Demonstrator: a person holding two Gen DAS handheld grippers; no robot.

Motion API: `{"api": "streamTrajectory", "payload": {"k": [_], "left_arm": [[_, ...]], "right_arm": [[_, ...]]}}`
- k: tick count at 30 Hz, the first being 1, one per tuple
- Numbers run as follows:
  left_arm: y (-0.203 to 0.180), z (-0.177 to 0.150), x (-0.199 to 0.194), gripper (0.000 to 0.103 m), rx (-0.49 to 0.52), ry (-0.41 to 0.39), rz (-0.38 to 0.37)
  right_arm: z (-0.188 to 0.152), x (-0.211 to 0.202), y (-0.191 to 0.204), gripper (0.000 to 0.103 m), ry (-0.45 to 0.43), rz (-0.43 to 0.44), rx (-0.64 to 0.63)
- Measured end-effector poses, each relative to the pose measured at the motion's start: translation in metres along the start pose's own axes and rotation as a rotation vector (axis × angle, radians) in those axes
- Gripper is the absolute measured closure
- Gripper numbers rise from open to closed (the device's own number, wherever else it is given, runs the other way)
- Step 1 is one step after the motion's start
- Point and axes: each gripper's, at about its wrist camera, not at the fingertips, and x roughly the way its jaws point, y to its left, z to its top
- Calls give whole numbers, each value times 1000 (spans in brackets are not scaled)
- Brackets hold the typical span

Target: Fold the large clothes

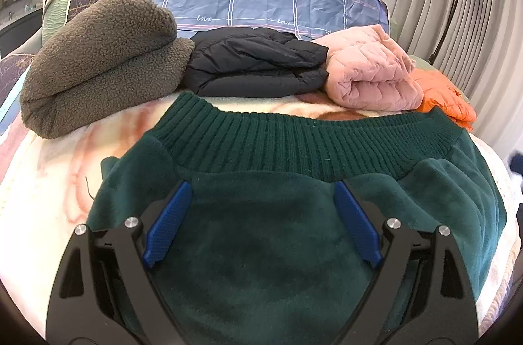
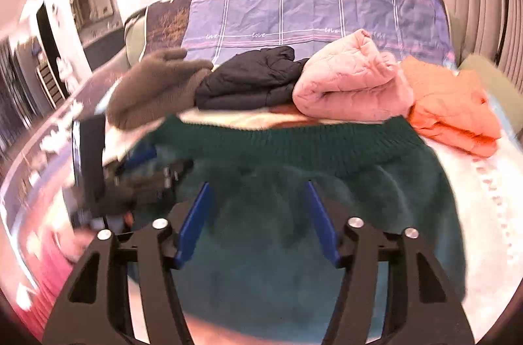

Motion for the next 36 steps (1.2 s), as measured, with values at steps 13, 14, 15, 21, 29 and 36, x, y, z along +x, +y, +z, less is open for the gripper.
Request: {"api": "streamTrajectory", "payload": {"k": [13, 14, 15, 21, 29, 36], "left_arm": [[1, 0, -1, 12, 2, 9, -16], [1, 0, -2, 12, 3, 10, -14], [1, 1, -3, 12, 3, 12, -13], [56, 16, -53, 12, -115, -80, 15], [163, -30, -18, 14, -383, 170, -285], [131, -28, -13, 15, -273, 184, -401]], "right_arm": [[-24, 108, -21, 35, 122, -75, 0], [-23, 108, -21, 35, 122, -73, 0], [-24, 108, -20, 35, 118, -75, -3], [-29, 104, -21, 35, 100, -66, -9], [-29, 106, -19, 35, 95, -68, -11], [-30, 104, -21, 35, 84, -63, -12]]}}
